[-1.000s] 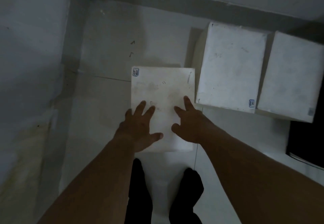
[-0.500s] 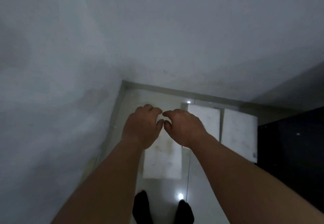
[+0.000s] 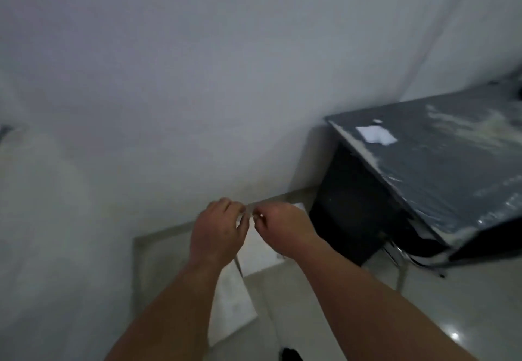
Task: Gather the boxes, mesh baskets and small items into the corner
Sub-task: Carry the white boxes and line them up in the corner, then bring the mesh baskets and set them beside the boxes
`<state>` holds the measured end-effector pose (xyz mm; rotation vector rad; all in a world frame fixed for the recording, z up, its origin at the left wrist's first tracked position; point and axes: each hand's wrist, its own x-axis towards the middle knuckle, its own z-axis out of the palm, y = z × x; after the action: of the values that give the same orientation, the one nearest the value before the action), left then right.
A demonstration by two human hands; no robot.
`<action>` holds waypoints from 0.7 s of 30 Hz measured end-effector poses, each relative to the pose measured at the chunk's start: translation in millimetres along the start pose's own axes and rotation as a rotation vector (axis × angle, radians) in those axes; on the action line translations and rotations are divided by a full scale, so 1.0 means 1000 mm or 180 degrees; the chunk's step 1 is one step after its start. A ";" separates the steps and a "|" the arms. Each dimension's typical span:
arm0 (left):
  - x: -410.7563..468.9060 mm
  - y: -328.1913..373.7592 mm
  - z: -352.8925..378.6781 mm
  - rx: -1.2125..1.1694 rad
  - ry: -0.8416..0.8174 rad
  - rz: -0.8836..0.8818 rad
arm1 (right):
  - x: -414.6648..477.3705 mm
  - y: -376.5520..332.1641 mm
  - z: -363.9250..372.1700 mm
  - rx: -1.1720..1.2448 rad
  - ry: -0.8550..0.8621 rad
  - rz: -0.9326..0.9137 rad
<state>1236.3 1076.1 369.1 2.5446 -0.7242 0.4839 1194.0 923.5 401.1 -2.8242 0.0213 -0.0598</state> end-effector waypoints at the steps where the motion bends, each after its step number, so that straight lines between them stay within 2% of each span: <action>1: 0.004 0.017 -0.003 -0.0052 -0.0079 0.0177 | -0.015 0.008 -0.011 -0.0020 0.0066 0.0164; 6: 0.012 0.124 0.010 -0.0444 -0.0486 0.1143 | -0.117 0.063 -0.063 -0.0071 0.0463 0.1067; 11: -0.017 0.285 0.034 -0.1008 -0.0779 0.2151 | -0.260 0.141 -0.108 -0.0343 0.0788 0.2166; 15: -0.086 0.432 0.061 -0.1510 -0.1043 0.3052 | -0.417 0.185 -0.131 -0.0333 0.1058 0.3146; 21: -0.250 0.635 0.067 -0.1997 -0.1646 0.4043 | -0.667 0.223 -0.142 -0.0327 0.1013 0.4511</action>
<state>692.6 659.8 406.0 1.3472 -2.2323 -0.0922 519.2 681.6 440.9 -2.1978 1.9961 -0.1690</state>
